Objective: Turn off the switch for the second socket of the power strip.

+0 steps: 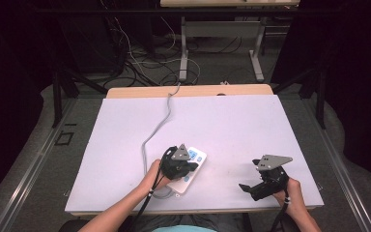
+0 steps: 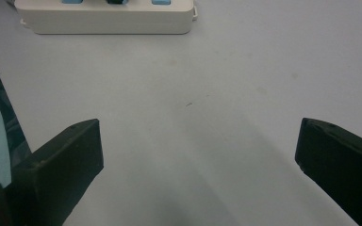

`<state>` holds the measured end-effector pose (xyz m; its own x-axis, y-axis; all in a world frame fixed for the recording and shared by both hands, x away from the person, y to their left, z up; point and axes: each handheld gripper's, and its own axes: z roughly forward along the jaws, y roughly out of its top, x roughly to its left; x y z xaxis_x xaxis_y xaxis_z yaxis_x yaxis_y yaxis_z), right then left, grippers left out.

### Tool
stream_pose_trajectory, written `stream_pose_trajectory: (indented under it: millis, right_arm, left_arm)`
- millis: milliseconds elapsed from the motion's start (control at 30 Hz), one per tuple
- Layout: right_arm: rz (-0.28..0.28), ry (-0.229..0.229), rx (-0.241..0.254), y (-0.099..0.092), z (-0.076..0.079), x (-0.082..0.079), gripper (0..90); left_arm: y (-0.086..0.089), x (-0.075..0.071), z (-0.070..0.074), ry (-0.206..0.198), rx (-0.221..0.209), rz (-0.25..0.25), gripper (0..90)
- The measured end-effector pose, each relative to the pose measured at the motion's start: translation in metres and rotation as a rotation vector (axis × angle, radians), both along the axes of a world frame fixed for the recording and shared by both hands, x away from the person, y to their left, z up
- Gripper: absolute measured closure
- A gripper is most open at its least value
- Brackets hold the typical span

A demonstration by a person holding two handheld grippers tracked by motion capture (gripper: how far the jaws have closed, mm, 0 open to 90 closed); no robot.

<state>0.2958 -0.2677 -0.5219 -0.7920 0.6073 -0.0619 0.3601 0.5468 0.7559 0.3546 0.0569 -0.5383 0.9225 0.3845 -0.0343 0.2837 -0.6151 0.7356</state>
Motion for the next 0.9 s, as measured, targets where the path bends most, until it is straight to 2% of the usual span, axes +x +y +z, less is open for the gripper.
stream_pose_trajectory:
  millis: [900]
  right_arm:
    - [-0.002,-0.003,0.001,0.0001,-0.0002,-0.0002,0.9]
  left_arm:
    - [-0.0002,0.0003,-0.0004,0.013,-0.015,0.011,90.0]
